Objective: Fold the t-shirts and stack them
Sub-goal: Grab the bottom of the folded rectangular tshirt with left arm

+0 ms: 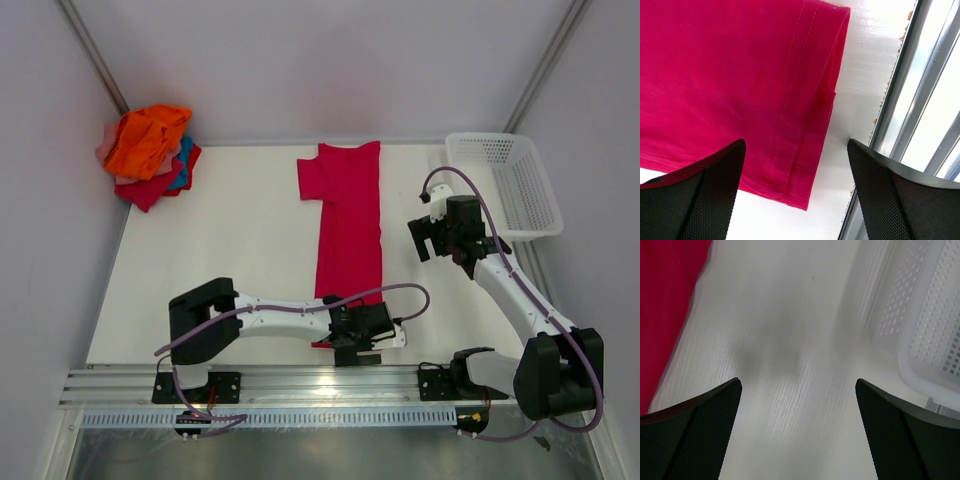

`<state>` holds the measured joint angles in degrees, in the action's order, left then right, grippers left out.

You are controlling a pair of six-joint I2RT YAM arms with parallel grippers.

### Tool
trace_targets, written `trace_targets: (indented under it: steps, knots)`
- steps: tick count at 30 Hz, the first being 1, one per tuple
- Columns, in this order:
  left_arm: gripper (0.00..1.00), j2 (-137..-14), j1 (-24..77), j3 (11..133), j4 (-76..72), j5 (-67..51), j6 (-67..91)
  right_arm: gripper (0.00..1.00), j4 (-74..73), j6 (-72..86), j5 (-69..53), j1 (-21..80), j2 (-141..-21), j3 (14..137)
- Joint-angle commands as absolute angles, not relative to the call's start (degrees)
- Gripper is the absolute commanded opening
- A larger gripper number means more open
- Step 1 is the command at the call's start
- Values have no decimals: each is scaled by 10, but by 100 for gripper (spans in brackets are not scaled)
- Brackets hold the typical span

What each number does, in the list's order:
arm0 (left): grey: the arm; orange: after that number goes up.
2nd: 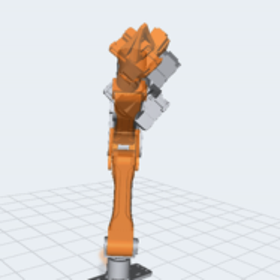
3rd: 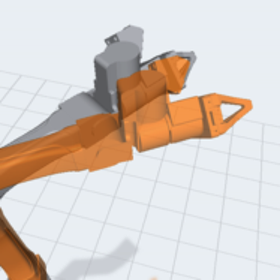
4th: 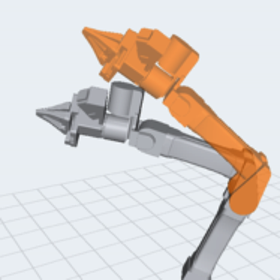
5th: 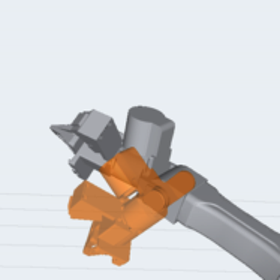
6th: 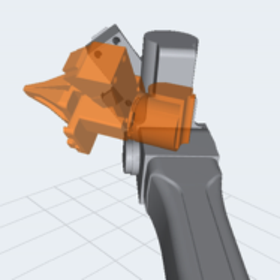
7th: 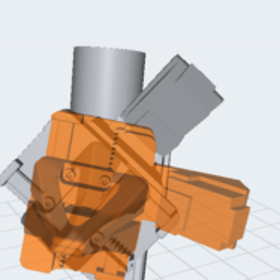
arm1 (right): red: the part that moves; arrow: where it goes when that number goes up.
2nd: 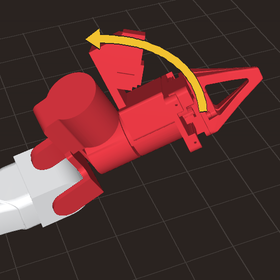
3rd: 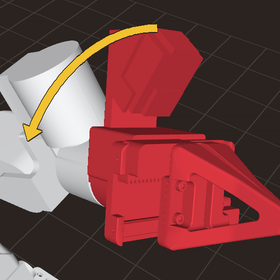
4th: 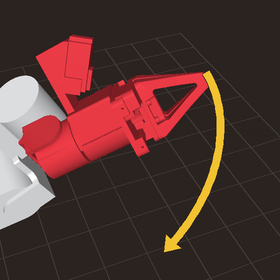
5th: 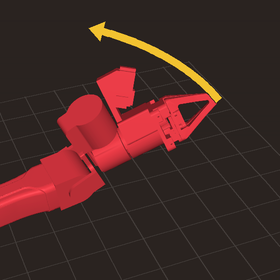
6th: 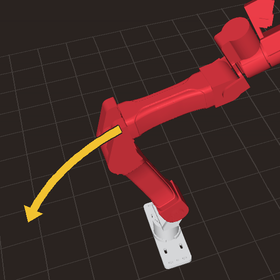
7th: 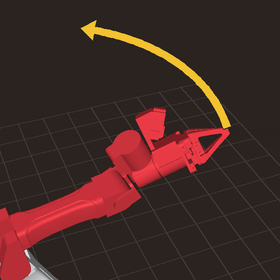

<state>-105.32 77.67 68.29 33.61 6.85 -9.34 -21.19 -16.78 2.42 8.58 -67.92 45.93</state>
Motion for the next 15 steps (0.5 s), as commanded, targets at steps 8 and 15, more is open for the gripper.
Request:
trace_targets:
  steps: [8,15]
  knots:
    - [30,-1072,783,686,323,55,-91,99,-200,-170,25,90,-670,464]
    - [0,-1073,784,687,328,49,-92,99,-201,-170,24,90,-670,465]
